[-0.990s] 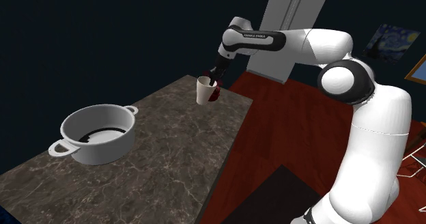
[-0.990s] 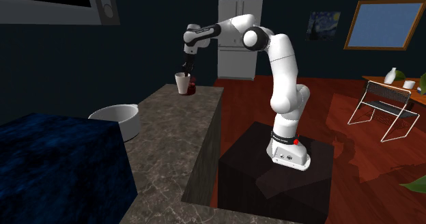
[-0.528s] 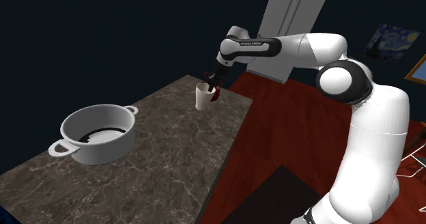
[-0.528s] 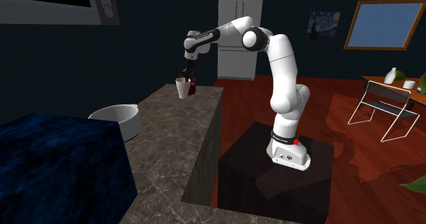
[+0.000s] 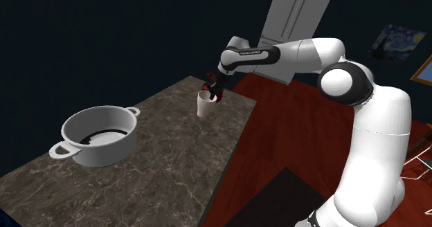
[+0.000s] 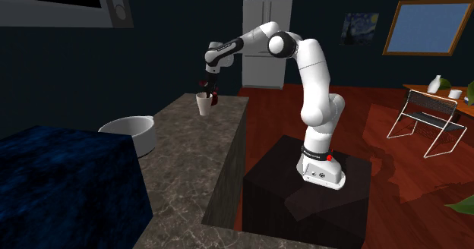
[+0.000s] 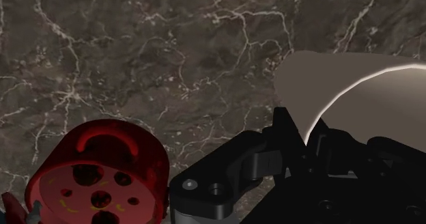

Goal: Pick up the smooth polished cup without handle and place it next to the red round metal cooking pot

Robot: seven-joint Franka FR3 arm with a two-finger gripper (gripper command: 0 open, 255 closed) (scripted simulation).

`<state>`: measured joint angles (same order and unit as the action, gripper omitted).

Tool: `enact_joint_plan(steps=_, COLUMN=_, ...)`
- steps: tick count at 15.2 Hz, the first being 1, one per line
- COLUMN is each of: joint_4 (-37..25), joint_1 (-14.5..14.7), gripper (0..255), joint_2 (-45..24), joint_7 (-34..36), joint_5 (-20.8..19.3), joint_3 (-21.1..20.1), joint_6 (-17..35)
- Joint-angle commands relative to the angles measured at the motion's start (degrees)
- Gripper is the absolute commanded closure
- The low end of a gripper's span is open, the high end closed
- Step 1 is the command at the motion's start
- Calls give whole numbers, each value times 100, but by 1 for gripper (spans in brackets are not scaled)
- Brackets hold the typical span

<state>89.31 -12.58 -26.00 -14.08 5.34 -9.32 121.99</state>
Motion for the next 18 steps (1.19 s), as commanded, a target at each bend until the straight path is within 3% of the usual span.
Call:
enact_joint_plan(steps=1, joint_4=80, joint_1=6, gripper=255, joint_2=-49, joint_7=-9, joint_5=-1, joint_3=0, joint_6=133)
enact_joint_plan(steps=10, joint_4=106, joint_1=6, gripper=255, joint_2=-67, joint_7=-14, joint_5=-1, joint_3=1, joint_6=177)
enact_joint_plan(steps=11, joint_4=105, joint_1=6, gripper=0, joint_2=-68, joint_7=-14, joint_5=-1, joint_3=1, joint_6=177)
enact_joint_plan(steps=16, joint_4=106, joint_1=6, gripper=0, joint_2=-67, joint_7=-14, joint_5=-1, joint_3=1, joint_6=177)
enact_joint_plan(steps=18, joint_4=-7, joint_1=-33, gripper=0, joint_2=112, joint_7=-22, joint_5=16, joint_3=0, joint_6=-117)
